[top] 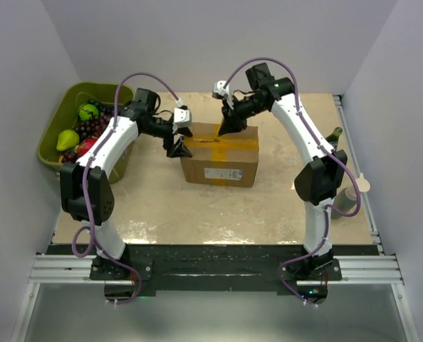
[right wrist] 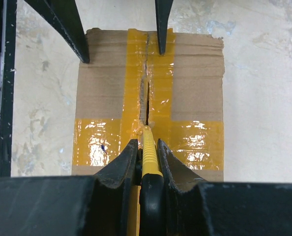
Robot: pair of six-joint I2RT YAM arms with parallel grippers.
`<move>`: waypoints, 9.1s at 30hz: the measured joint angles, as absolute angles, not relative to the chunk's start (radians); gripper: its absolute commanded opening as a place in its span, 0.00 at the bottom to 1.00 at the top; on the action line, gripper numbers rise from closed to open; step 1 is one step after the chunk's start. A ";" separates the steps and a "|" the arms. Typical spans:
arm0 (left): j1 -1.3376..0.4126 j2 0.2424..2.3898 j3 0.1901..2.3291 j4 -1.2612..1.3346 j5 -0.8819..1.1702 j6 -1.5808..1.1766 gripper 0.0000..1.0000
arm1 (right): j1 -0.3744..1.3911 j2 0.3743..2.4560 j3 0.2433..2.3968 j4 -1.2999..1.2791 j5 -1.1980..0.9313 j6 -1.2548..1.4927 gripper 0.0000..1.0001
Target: Unpack the express box
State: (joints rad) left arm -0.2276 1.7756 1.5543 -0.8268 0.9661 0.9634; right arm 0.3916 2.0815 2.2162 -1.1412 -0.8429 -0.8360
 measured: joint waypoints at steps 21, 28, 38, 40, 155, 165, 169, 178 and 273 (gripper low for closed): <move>-0.209 1.890 1.673 -0.389 0.857 0.175 0.88 | 0.392 2.090 2.238 -1.150 -0.823 -0.819 0.00; -0.209 2.000 1.617 -0.234 0.831 -0.147 0.87 | 0.392 2.090 2.238 -1.139 -0.816 -0.804 0.00; -0.207 2.003 1.597 -0.225 0.837 -0.186 0.81 | 0.391 2.090 2.220 -1.131 -0.806 -0.796 0.00; -0.207 2.002 1.597 -0.224 0.836 -0.172 0.81 | 0.385 2.090 2.216 -1.141 -0.799 -0.796 0.00; -0.595 1.706 1.485 -0.601 0.682 0.943 0.95 | -0.099 1.583 1.403 -0.216 -0.617 0.293 0.00; -0.623 1.674 1.310 -0.254 0.492 0.659 0.87 | -0.123 1.559 1.251 -0.087 -0.599 0.567 0.00; -0.632 1.647 1.263 -0.184 0.418 0.569 0.87 | -0.123 1.598 1.221 0.019 -0.649 0.700 0.00; -0.704 1.637 1.229 -0.110 0.177 0.463 0.87 | -0.123 1.770 1.325 0.110 -0.751 0.801 0.00; -0.704 1.716 1.301 -0.111 0.136 0.364 0.65 | -0.158 1.728 1.168 0.038 -1.015 0.900 0.00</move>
State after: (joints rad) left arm -0.7036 1.7164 1.3006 -0.1108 0.1356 0.3645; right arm -0.1581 1.7279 1.1675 0.0376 -1.0149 0.9005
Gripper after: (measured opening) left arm 0.831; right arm 0.186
